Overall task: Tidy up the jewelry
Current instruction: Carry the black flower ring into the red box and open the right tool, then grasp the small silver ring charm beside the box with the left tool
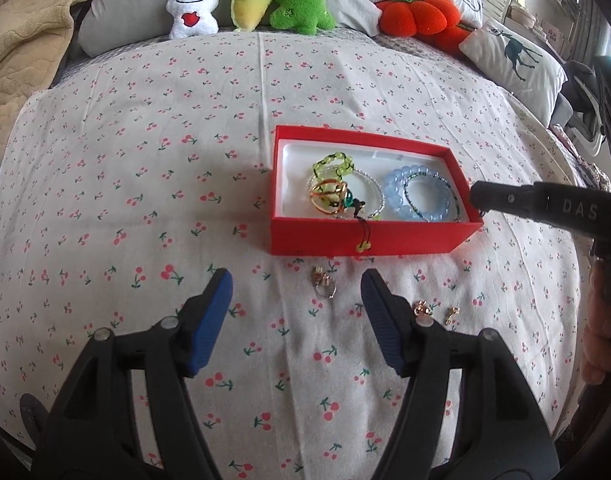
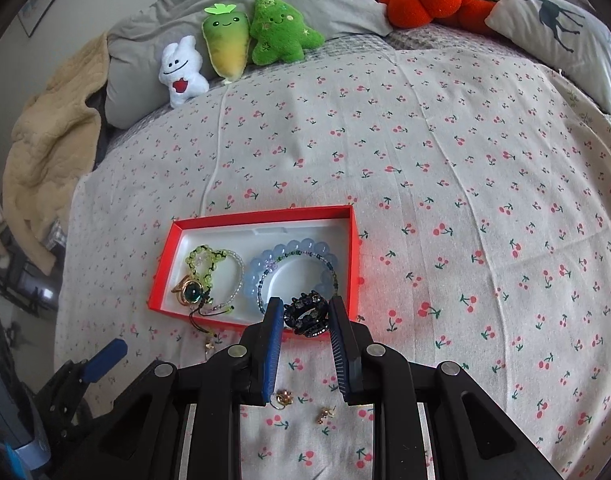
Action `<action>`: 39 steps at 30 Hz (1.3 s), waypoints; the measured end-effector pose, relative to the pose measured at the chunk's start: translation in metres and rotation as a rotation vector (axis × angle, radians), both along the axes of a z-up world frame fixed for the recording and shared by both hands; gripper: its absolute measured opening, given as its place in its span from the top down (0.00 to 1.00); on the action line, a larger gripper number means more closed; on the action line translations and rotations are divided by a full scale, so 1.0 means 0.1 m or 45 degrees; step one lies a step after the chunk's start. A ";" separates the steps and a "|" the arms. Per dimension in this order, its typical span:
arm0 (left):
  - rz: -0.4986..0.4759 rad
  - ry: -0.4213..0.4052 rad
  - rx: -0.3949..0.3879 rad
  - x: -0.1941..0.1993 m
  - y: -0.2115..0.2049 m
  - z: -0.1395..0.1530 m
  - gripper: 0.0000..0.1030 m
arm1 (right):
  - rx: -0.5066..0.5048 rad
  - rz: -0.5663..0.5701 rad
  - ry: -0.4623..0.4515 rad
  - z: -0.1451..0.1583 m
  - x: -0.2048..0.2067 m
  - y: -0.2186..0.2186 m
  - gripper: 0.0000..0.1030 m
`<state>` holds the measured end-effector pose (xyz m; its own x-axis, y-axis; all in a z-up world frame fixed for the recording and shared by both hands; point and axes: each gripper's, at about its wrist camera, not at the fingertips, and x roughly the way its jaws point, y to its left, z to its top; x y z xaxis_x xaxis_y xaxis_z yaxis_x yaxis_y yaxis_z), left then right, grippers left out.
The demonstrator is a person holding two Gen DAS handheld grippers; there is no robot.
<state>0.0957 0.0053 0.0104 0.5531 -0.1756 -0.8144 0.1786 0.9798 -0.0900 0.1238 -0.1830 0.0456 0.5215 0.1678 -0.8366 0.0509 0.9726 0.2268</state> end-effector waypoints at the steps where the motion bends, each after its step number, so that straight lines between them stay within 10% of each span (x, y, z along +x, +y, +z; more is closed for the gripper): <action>1: 0.007 0.011 0.003 0.00 0.03 -0.01 0.34 | -0.007 0.001 -0.007 0.00 0.02 0.02 0.77; 21: 0.044 0.133 -0.016 -0.01 0.19 -0.14 0.34 | -0.066 0.010 -0.014 -0.07 0.17 0.15 0.76; 24: 0.047 0.140 -0.030 -0.02 0.19 -0.13 0.34 | -0.057 0.027 -0.004 -0.04 0.12 0.15 0.64; 26: 0.050 0.146 -0.031 -0.02 0.18 -0.12 0.34 | -0.041 0.034 -0.027 0.00 0.07 0.14 0.36; 39: 0.051 0.245 -0.015 -0.07 0.20 -0.15 0.33 | -0.094 0.039 0.095 -0.02 -0.24 -0.05 0.30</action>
